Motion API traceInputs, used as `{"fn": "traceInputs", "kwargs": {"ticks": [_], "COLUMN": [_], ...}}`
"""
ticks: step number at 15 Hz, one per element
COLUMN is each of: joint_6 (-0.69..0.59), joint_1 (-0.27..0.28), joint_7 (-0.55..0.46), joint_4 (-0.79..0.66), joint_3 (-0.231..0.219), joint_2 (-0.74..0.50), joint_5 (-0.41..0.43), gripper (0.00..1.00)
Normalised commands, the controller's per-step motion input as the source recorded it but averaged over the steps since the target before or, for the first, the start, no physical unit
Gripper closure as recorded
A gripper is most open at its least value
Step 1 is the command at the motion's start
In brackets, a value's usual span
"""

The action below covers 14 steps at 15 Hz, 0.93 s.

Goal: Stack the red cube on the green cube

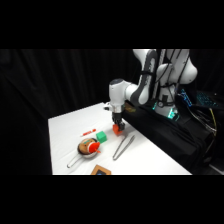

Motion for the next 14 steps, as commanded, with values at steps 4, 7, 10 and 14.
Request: {"fn": "traceInputs", "kwargs": {"ticks": [4, 7, 10, 14], "joint_6": [-0.39, -0.35, -0.3, -0.24], "joint_1": [0.149, 0.072, 0.031, 0.003], "joint_7": [0.19, 0.13, 0.1, 0.07], "joint_4": [0.06, 0.16, 0.25, 0.34], "joint_3": [-0.098, -0.028, -0.016, -0.014], "joint_2": [-0.3, -0.2, -0.08, 0.06], "joint_5": [-0.236, -0.146, -0.114, -0.066], "gripper": [0.74, 0.74, 0.74, 0.74]}}
